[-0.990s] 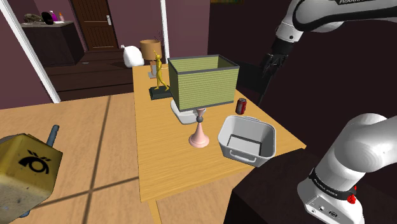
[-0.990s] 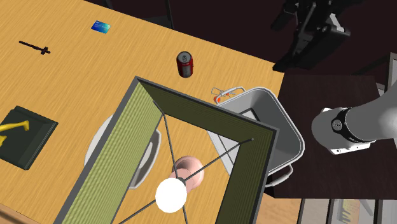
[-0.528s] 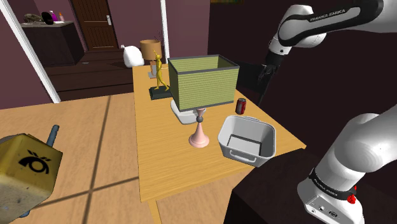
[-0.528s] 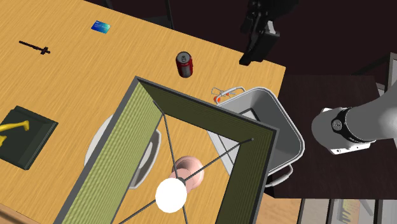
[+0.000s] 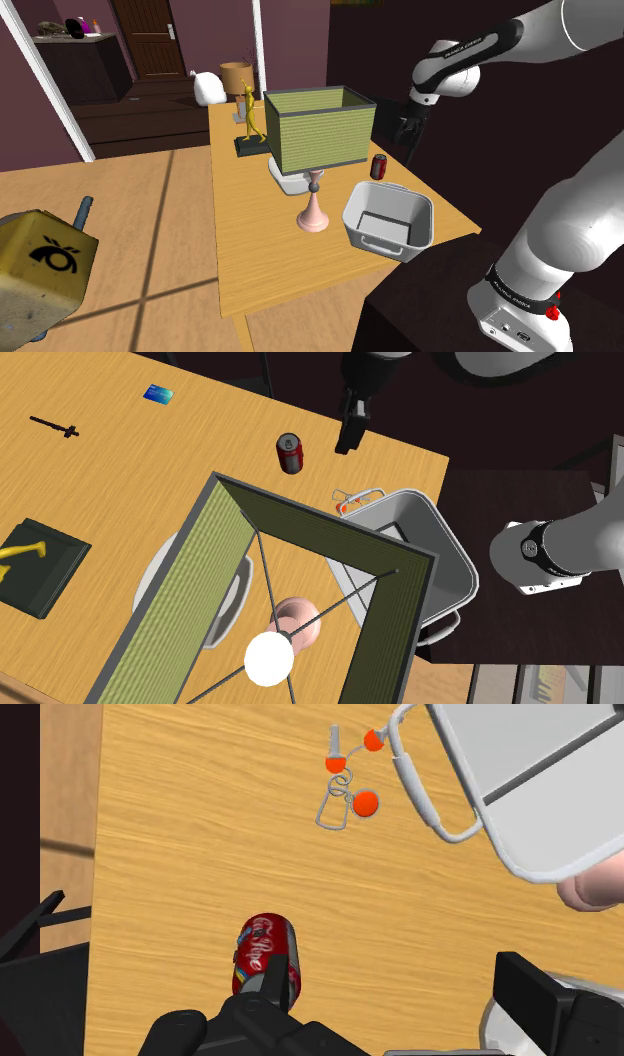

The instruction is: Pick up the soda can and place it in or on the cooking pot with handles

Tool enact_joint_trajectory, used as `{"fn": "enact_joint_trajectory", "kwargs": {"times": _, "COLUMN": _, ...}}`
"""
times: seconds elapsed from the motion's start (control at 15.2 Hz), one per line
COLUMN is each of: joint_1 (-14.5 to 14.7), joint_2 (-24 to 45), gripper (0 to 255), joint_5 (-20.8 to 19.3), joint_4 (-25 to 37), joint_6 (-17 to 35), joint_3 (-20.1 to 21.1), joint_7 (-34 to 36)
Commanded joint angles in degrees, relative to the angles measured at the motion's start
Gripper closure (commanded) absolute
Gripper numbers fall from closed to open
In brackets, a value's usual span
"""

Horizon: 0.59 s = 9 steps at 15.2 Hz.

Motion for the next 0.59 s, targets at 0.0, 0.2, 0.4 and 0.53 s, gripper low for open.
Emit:
{"fn": "enact_joint_trajectory", "kwargs": {"times": 0.0, "joint_1": 0.48, "joint_2": 5.21, "gripper": 0, "joint_5": 3.21, "joint_4": 1.96, "joint_6": 2.31, "joint_3": -1.53, "joint_7": -3.61}}
{"fn": "enact_joint_trajectory", "kwargs": {"times": 0.2, "joint_1": 0.37, "joint_2": 12.58, "gripper": 0, "joint_5": 8.67, "joint_4": 5.43, "joint_6": 4.35, "joint_3": -2.79, "joint_7": -9.1}}
{"fn": "enact_joint_trajectory", "kwargs": {"times": 0.4, "joint_1": -0.9, "joint_2": 20.06, "gripper": 0, "joint_5": 14.42, "joint_4": 9.65, "joint_6": 5.47, "joint_3": -2.78, "joint_7": -14.48}}
{"fn": "enact_joint_trajectory", "kwargs": {"times": 0.53, "joint_1": -2.4, "joint_2": 24.97, "gripper": 0, "joint_5": 17.89, "joint_4": 12.84, "joint_6": 5.81, "joint_3": -2.08, "joint_7": -17.63}}
